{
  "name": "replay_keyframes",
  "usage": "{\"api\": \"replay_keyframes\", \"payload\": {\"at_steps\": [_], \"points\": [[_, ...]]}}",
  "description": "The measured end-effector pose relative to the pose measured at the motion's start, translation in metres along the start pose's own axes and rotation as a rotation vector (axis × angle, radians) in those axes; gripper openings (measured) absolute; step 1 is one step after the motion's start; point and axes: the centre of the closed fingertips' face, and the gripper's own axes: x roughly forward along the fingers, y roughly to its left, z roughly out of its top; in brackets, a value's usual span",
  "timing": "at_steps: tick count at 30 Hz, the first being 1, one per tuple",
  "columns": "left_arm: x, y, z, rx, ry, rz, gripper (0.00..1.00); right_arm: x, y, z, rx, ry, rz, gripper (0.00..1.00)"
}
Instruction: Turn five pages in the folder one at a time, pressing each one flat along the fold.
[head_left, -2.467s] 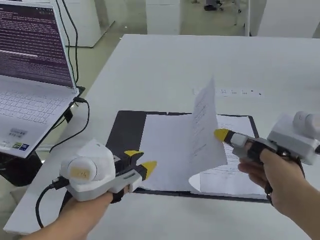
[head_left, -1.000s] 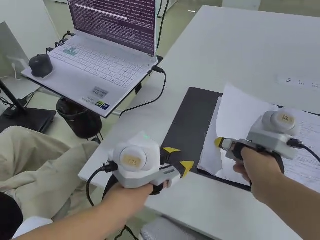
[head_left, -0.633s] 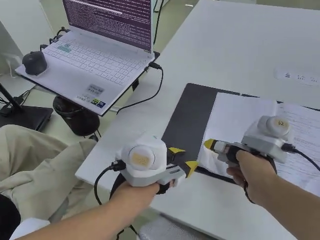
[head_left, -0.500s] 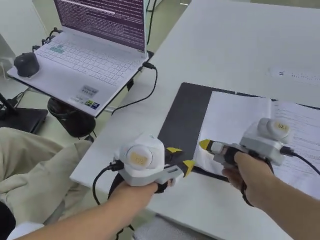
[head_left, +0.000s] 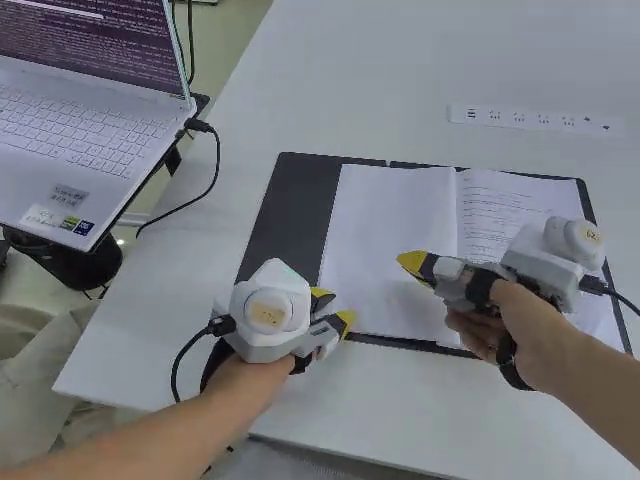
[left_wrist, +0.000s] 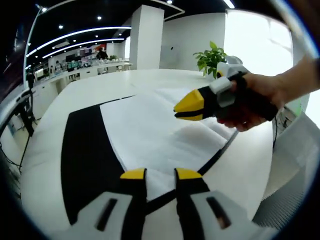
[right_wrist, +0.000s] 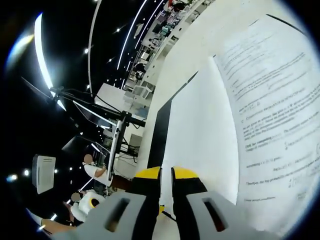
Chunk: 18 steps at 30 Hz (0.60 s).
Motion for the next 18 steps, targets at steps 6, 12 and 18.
{"api": "replay_keyframes", "payload": {"at_steps": [6, 12, 18], "points": [[-0.001, 0.001, -0.008, 0.055, -0.01, 0.027, 0.17, -0.004, -0.005, 0.019, 0.025, -0.023, 0.016, 0.06], [0.001, 0.003, -0.008, 0.082, -0.023, 0.03, 0.17, -0.001, -0.011, 0.031, 0.053, -0.028, 0.025, 0.06], [0.001, 0.005, -0.009, 0.087, -0.022, 0.033, 0.17, 0.005, -0.017, 0.037, 0.104, -0.011, 0.04, 0.05]]}}
